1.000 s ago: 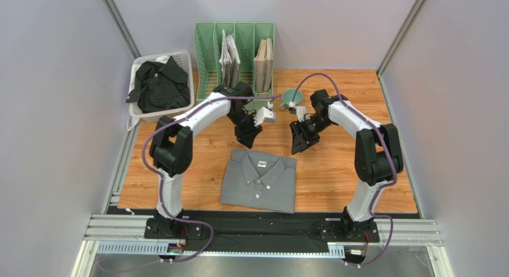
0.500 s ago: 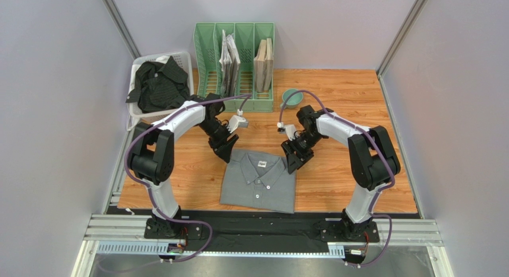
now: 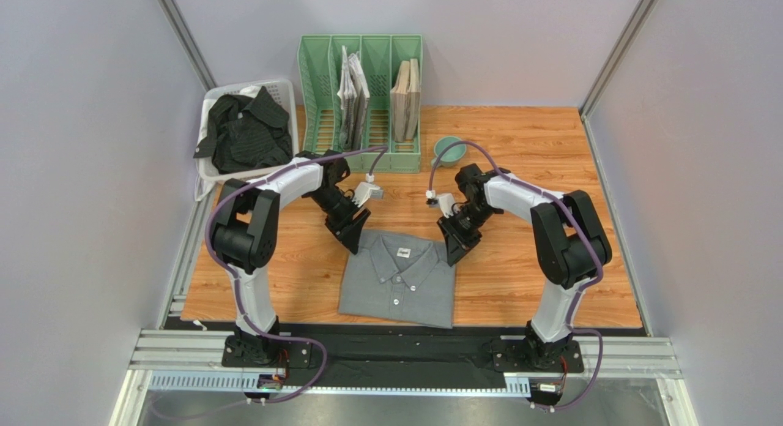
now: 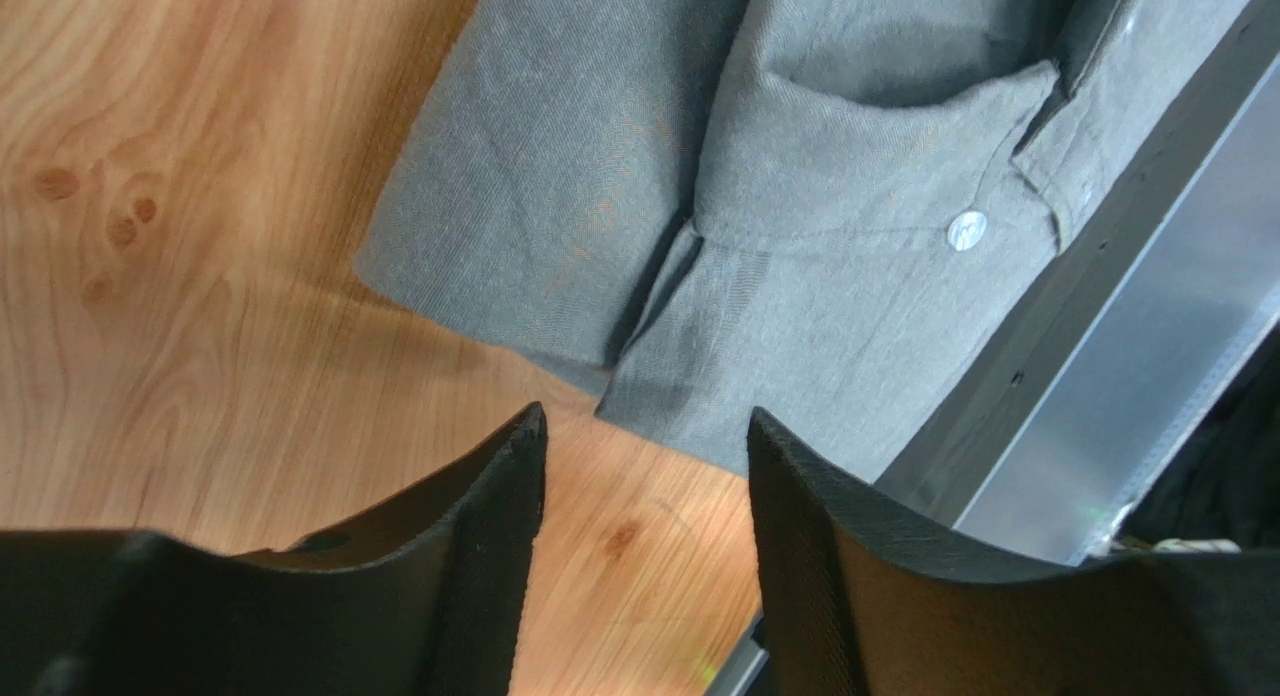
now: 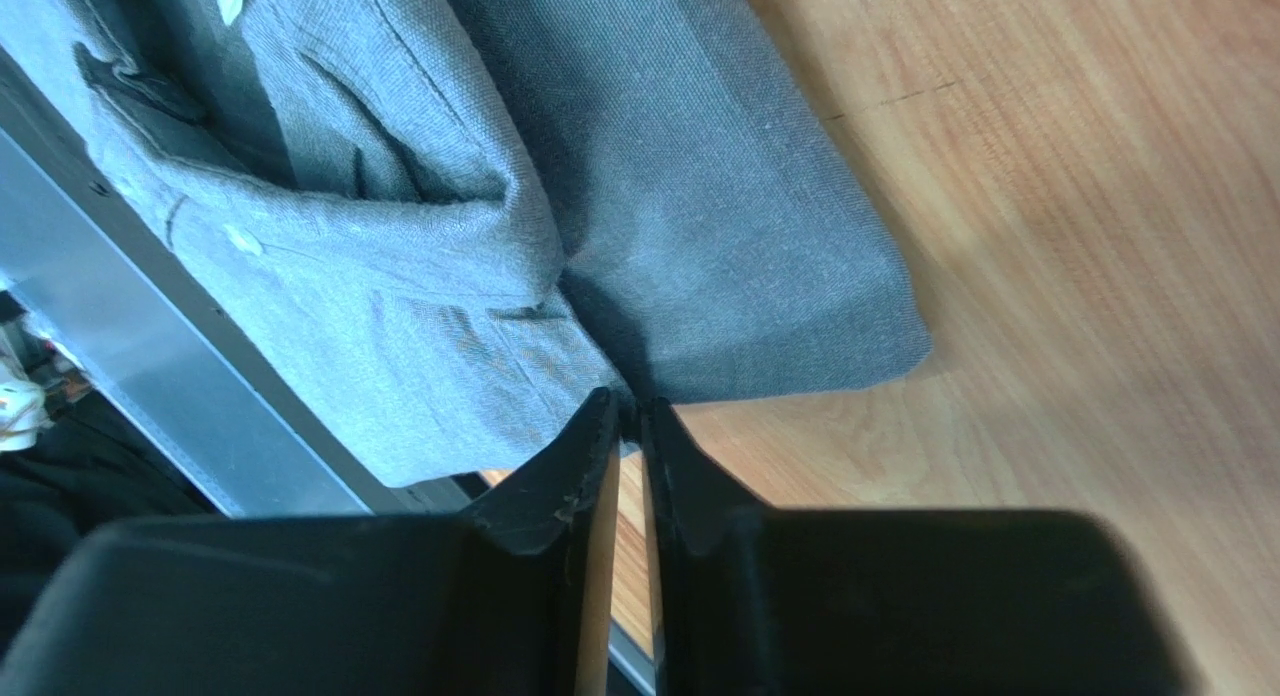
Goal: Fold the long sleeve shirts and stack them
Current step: Fold the shirt, then neatly place the folded shirt to the corner
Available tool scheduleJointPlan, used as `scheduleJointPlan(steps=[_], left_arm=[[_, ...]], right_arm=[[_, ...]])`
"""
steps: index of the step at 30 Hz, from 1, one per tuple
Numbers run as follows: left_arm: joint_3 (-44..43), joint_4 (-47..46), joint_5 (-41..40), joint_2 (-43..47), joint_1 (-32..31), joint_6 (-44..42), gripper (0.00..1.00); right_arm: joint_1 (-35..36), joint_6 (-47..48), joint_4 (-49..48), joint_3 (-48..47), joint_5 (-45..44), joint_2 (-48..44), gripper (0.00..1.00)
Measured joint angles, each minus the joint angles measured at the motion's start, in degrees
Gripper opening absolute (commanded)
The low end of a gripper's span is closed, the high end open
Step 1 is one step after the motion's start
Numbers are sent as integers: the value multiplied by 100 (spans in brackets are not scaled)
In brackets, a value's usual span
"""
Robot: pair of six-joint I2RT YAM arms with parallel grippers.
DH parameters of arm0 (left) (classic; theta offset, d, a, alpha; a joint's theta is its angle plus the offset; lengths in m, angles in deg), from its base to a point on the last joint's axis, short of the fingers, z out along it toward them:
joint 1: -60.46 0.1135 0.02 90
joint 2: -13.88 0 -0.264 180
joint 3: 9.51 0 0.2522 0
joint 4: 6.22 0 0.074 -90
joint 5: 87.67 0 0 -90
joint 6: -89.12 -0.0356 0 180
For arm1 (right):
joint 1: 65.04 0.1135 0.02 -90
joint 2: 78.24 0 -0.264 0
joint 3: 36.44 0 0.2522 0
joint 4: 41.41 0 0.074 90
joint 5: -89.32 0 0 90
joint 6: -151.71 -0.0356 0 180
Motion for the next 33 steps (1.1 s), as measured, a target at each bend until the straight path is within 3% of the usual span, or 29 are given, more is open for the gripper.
scheduleJointPlan(steps=[1,3,4,5,19,21,22,23,24,25,26,27,28,30,33], left_arm=[[0,-17,50,-35,0,42,32],[0,-33,160,-81,0,83,18],[0,-37,216,-85,0,127,5],[0,-37,286,-85,0,142,0],[-96,-413,643,144,127,754,0],[-197,-551,584,-37,175,879,16],[-243,-654,522,-151,199,973,33],[-254,-710,479,-201,219,1016,38],[-256,-754,437,-223,247,1099,53],[-256,-765,420,-221,280,1150,55],[-223,-833,411,-127,337,1246,56],[-149,-918,415,28,407,1325,67],[-22,-990,407,291,494,1388,72],[278,-1067,315,1211,691,1467,99],[433,-1189,7,2955,887,1537,99]], right_arm=[[0,-7,-2,0,-9,2,0],[0,-4,-4,0,-28,4,0],[0,-4,-4,0,-37,4,0],[-2,-4,-4,0,-46,4,0],[-649,-46,-74,-334,-638,-271,0],[-649,-116,-175,-431,-763,-103,4],[-645,-144,-236,-490,-896,31,22],[-638,-173,-260,-542,-1021,140,34],[-627,-238,-271,-614,-1176,267,45],[-627,-308,-267,-675,-1309,334,77],[-647,-356,-201,-778,-1486,365,92],[-669,-483,-157,-839,-1576,319,100],[-678,-527,-125,-892,-1661,177,100],[-691,-745,-125,-925,-1751,-326,100],[-595,-1141,-289,-841,-1786,-1626,100]])
